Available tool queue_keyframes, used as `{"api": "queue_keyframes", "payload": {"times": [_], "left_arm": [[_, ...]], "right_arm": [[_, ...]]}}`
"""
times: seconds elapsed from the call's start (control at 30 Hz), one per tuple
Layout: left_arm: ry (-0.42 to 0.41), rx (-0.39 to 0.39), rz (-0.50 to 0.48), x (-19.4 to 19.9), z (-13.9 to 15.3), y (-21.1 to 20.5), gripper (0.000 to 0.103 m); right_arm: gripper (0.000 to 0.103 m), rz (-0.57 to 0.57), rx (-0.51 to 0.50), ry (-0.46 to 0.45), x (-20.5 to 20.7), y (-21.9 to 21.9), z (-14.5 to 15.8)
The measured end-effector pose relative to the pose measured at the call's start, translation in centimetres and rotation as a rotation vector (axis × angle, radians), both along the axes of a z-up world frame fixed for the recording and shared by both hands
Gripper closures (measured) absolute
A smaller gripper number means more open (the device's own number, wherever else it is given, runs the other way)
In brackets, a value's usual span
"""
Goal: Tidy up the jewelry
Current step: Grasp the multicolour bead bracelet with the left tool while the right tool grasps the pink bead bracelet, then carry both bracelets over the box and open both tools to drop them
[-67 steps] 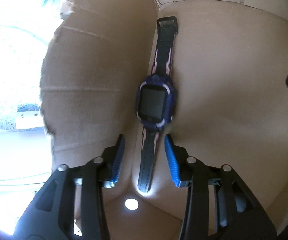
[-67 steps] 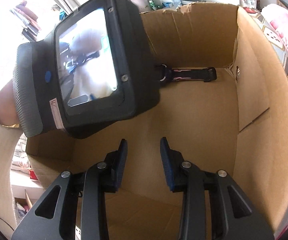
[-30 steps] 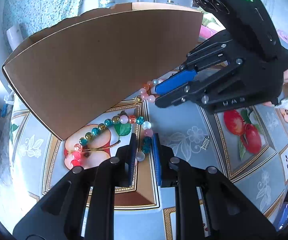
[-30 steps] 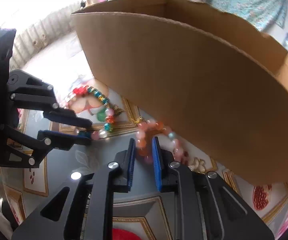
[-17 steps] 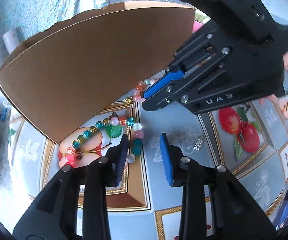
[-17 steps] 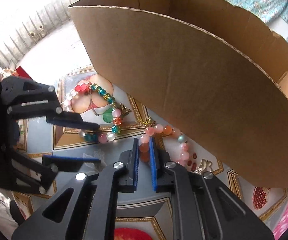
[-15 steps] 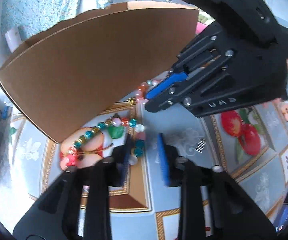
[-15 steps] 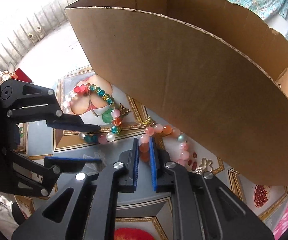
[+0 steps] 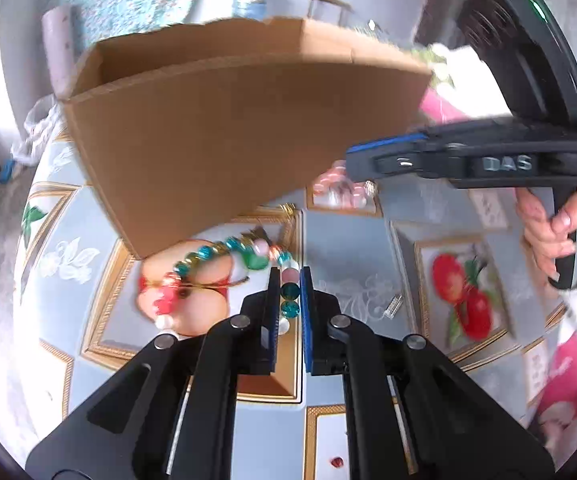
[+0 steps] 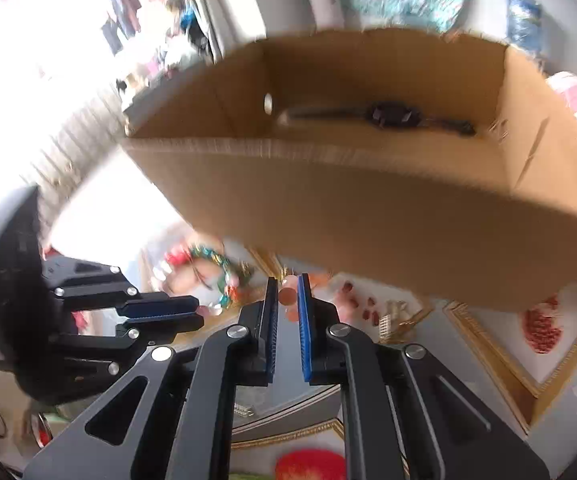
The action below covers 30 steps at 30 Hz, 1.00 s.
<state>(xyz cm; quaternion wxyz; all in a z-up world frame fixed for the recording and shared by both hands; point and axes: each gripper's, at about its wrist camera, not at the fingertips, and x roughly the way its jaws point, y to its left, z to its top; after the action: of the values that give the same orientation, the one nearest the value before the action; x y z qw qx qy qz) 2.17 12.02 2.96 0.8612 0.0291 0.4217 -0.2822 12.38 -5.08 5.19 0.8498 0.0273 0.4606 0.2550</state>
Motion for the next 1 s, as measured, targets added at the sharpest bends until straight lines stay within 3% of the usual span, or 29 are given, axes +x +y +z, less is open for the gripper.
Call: {"api": "queue_keyframes", "payload": {"times": [0.07,0.27,0.53,0.73,0.9,1.0], "left_arm": [[-0.015,-0.052,0.026,0.2,1.4,1.2,0.094],[-0.072,-0.102,0.086,1.2,5.3,3.4,0.094],[-0.138,-0.241,0.049,0.5,11.9,4.1,0.094],[-0.184,-0.300,0.002,3.4,16.8,1.9,0.094],[-0.106,-0.332,0.022,9.8,17.3,-1.2,0.094],[0.025,-0.322,0.062,14.4,14.9,-2.9,0.094]], "right_arm": [[0.093,-0.017,0.040,-0.017,0.1,-0.7,1.5],[0.093,-0.074,0.109,-0.096,0.3,-2.4,4.6],[0.093,-0.038,0.288,-0.124,-0.5,-4.7,9.2],[0.093,-0.060,0.290,-0.141,1.9,-4.6,11.3],[0.093,-0.154,0.273,-0.114,5.2,-5.4,10.9],[0.093,-0.183,0.197,-0.117,6.3,-5.2,9.8]]}}
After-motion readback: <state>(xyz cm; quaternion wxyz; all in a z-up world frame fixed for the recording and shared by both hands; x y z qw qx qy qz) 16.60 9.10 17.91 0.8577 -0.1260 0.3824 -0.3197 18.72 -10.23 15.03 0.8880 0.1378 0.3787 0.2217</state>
